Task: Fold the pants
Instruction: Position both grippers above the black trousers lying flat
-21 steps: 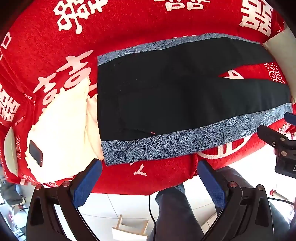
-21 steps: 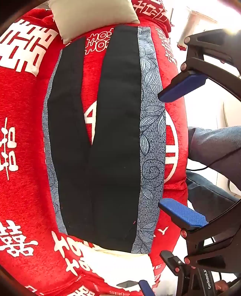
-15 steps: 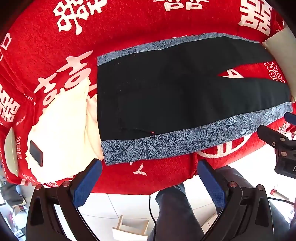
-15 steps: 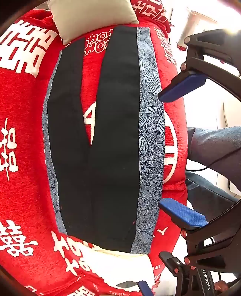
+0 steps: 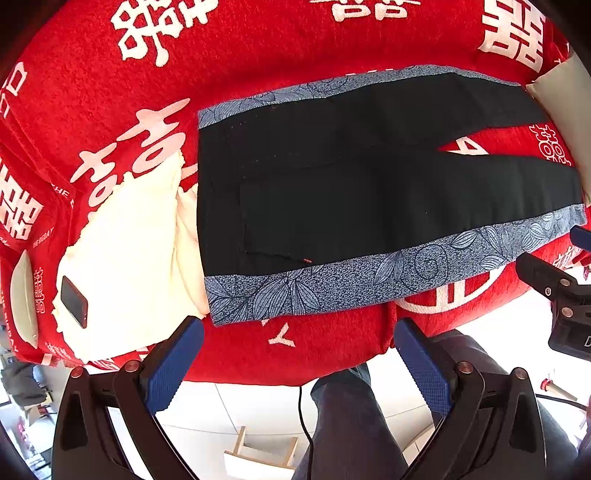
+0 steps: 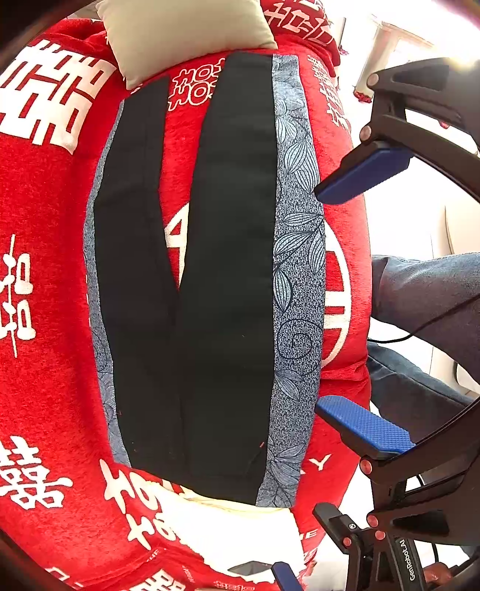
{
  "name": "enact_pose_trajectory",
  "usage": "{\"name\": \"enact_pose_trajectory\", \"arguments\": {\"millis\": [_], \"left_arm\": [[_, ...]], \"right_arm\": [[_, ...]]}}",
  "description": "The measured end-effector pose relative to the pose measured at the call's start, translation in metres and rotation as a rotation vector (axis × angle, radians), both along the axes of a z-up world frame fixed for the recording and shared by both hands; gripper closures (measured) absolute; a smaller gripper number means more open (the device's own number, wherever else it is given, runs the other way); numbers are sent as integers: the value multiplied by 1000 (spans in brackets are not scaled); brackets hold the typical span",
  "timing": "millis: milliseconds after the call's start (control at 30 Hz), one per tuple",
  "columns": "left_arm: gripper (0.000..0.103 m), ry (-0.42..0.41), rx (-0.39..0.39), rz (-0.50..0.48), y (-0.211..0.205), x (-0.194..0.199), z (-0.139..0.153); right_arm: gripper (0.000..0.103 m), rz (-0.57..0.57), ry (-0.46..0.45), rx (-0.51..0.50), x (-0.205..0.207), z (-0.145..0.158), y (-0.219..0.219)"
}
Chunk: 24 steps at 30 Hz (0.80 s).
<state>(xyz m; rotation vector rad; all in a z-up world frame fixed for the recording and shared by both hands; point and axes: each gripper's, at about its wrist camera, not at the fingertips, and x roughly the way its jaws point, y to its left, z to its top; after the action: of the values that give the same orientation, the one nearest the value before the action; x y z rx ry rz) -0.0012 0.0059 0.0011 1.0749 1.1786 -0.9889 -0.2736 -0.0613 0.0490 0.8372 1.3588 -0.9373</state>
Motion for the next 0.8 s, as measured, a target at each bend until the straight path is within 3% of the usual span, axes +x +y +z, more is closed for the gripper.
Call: {"name": "enact_pose_trajectory", "arguments": {"millis": [500,800], "left_arm": [[0,-1,-31,2,-1,1,0],[0,22,-4,5,-3,5,-8]], "right_arm": [[0,-3,2,3,0,-2,-1],[0,-21,14,-10,2,-5,-3]]}}
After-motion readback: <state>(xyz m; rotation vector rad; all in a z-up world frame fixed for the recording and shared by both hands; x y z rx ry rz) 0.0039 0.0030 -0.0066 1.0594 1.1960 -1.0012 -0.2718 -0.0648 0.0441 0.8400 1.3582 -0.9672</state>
